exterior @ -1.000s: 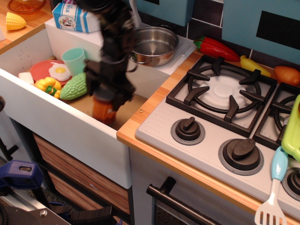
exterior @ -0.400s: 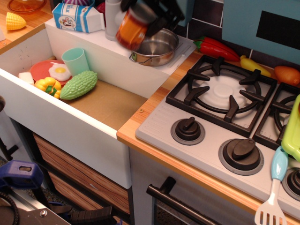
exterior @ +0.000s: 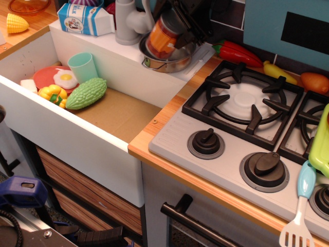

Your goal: Put can in pot

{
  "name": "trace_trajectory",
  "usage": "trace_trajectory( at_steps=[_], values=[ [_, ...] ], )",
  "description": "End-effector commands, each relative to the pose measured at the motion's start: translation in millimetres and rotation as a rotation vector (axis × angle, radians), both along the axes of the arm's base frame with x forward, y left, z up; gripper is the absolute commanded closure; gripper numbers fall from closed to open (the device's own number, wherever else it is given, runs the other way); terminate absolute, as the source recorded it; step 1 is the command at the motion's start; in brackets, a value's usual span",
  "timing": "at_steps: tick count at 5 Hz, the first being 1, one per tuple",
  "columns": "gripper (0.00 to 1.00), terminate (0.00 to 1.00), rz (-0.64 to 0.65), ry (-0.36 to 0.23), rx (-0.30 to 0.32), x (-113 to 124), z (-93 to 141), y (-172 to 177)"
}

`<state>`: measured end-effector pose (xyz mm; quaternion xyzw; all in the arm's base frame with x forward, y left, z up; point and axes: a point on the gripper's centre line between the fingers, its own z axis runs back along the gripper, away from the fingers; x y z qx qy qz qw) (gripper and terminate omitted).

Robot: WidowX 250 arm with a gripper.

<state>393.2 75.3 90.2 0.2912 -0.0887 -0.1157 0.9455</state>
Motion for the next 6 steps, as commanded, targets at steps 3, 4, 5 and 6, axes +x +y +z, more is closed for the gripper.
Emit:
trace_trajectory(
  at_steps=[3,4,5,6],
  values=[
    [0.00,0.00,-0.242,-0.133,0.017,22.0,30.8,15.3],
    [0.00,0.00,-0.242,-0.133,0.017,22.0,30.8,15.3],
    [0.00,0.00,-0.242,-0.133,0.017,22.0,30.8,15.3],
    [0.00,1.00,-0.242,-0.133,0.017,22.0,30.8,15.3]
  ],
)
